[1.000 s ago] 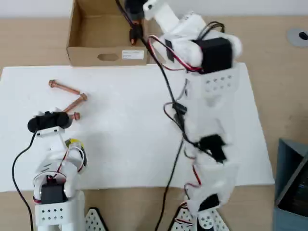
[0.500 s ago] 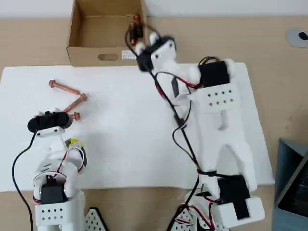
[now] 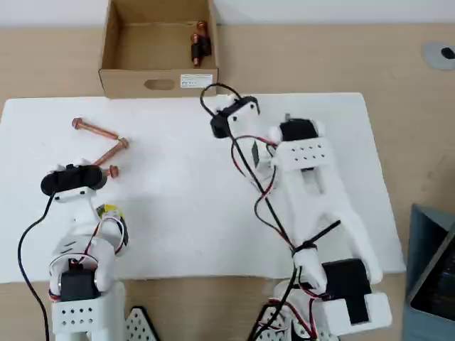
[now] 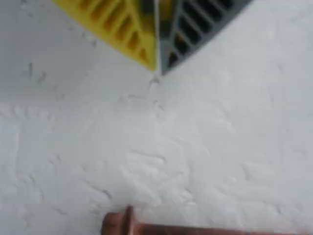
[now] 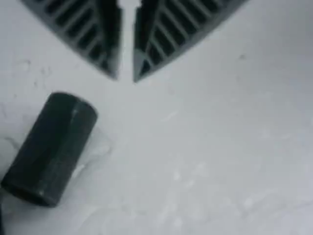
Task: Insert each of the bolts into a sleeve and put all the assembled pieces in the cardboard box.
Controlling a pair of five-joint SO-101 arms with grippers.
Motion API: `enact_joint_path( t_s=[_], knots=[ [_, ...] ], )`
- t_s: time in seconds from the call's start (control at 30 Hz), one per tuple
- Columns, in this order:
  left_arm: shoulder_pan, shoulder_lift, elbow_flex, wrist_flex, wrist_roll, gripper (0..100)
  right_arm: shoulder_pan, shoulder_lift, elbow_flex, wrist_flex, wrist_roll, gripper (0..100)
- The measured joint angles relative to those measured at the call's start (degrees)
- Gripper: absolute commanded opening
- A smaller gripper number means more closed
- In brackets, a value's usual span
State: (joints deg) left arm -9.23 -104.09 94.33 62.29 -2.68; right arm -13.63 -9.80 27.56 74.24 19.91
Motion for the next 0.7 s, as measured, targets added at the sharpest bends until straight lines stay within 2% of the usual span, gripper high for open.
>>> enact_joint_path(
  t_s=[0.7],
  knots=[
    [0.0,0.0,0.0,0.0,0.0,0,0.1,11.6,0.2,-11.3,-1.2,11.3]
  ],
)
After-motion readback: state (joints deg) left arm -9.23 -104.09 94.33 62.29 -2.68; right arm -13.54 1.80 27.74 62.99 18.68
